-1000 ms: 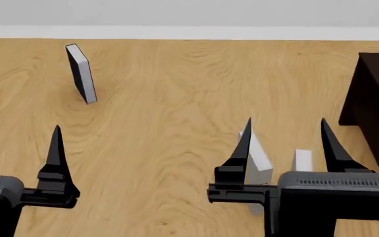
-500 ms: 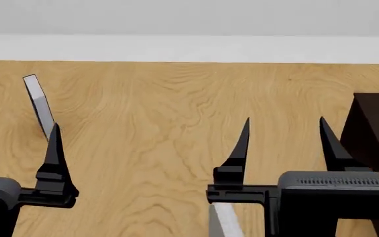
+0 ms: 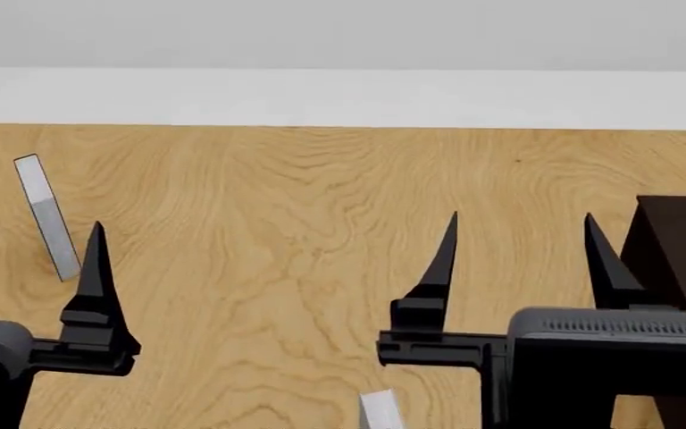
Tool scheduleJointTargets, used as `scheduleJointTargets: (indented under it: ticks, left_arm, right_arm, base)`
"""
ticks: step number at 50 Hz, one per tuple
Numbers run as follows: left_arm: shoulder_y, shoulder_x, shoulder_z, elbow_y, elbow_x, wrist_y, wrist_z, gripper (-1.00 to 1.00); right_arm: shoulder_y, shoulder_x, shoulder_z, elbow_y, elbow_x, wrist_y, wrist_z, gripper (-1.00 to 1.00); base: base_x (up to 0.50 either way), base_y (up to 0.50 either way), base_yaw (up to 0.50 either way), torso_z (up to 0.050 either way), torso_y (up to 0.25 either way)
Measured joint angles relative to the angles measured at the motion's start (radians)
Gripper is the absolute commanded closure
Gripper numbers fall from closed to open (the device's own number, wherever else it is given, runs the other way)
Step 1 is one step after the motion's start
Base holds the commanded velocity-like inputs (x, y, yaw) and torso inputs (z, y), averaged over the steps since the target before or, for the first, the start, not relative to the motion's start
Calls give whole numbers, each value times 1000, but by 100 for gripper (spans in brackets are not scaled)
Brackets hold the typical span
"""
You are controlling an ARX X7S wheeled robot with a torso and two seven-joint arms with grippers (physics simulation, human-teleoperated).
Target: Pick up the book on the right and place it on the cabinet shelf.
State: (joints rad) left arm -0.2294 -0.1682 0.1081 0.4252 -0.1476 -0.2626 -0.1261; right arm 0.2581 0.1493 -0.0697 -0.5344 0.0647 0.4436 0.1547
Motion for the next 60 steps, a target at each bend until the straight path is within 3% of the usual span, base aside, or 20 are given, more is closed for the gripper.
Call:
scheduleJointTargets:
  ticks: [14, 25, 29, 34, 44, 51, 60]
  left_arm:
    - [-3, -10, -1, 3, -19, -3, -7, -100]
    - [-11, -24, 9, 14, -13, -29, -21, -100]
    - [-11, -30, 17, 28, -5, -40, -27, -100]
    - [-13, -36, 17, 43, -11, -60, -31, -100]
    - [-19, -45, 6, 71, -35, -100, -39, -100]
    - [-21, -50, 0, 86, -49, -118, -43, -100]
    - [-22, -55, 1, 94, -60, -128, -47, -100]
  right_arm:
    - [62, 20, -2, -124, 22, 238, 17, -100]
    - [285, 38, 55, -267, 144, 727, 25, -100]
    - [387, 98, 103, -234, 374, 858, 208, -100]
    - [501, 181, 134, -141, 814, 951, 538, -100]
    - [652, 319, 39, 55, 1527, 939, 1057, -100]
    - [720, 404, -71, 141, 1810, 851, 1232, -100]
    - [758, 490, -188, 213, 2021, 744, 1321, -100]
  base:
    - [88, 0, 0, 0, 1]
    - [0, 0, 0, 0, 0]
    - [0, 0, 0, 0, 0]
    - [0, 0, 0, 0, 0]
    - [0, 0, 0, 0, 0]
    - [0, 0, 0, 0, 0]
    - [0, 0, 0, 0, 0]
